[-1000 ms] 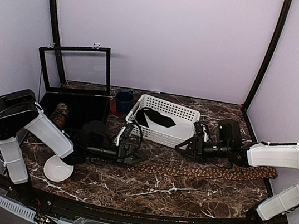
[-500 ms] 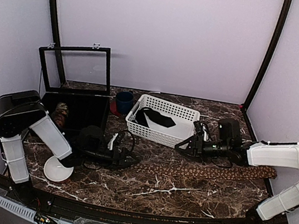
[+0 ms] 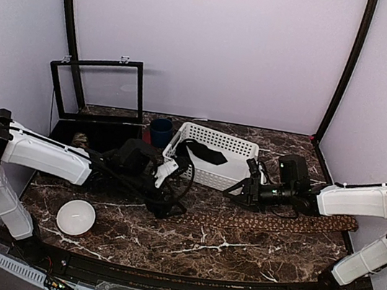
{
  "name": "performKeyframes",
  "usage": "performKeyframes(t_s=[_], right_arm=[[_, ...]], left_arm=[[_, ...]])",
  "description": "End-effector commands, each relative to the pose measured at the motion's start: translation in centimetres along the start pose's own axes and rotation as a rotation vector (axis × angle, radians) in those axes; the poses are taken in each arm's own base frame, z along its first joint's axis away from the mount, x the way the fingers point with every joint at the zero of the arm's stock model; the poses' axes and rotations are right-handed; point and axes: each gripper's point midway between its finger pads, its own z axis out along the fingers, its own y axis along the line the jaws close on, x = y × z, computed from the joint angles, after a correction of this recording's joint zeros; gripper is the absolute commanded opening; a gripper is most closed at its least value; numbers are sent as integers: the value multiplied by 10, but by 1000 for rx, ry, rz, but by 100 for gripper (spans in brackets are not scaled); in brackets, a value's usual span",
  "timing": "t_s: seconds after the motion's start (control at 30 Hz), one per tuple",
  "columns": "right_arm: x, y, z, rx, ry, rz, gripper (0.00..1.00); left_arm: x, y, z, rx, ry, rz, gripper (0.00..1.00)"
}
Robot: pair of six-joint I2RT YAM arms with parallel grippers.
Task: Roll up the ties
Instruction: Smooth out the tie at the center of the board.
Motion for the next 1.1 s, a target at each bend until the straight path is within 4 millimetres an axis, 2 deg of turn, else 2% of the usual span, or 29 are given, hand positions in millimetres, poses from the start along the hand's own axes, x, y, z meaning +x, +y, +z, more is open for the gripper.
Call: performKeyframes(t_s=[0.0, 0.27, 0.4, 0.5, 0.63, 0.73, 0.8, 0.87, 1.0, 1.07], right_arm=[[-8, 13, -1, -18, -19, -54, 61], [-9, 23, -4, -46, -20, -65, 62], [-11, 29, -6, -60, -26, -68, 62], [-15, 32, -7, -65, -30, -73, 63], [-16, 33, -6, -67, -28, -73, 63], [-16, 33, -5, -69, -25, -71, 63], [-17, 33, -5, -70, -28, -71, 63], [-17, 33, -5, -70, -29, -71, 63], [-18, 30, -2, -62, -35, -66, 63], [-18, 29, 3, -60, -28, -63, 62]], left_arm=[[61, 12, 19, -67, 255, 286, 90], [79, 37, 53, -132, 334, 389, 89], [90, 41, 60, -126, 364, 424, 85], [95, 43, 62, -122, 370, 445, 75], [100, 53, 63, -162, 398, 495, 50], [102, 60, 61, -186, 415, 526, 43], [100, 57, 59, -177, 409, 530, 42], [90, 49, 55, -157, 374, 503, 49], [46, 35, 35, -171, 203, 340, 67], [26, 32, 19, -195, 117, 231, 70]])
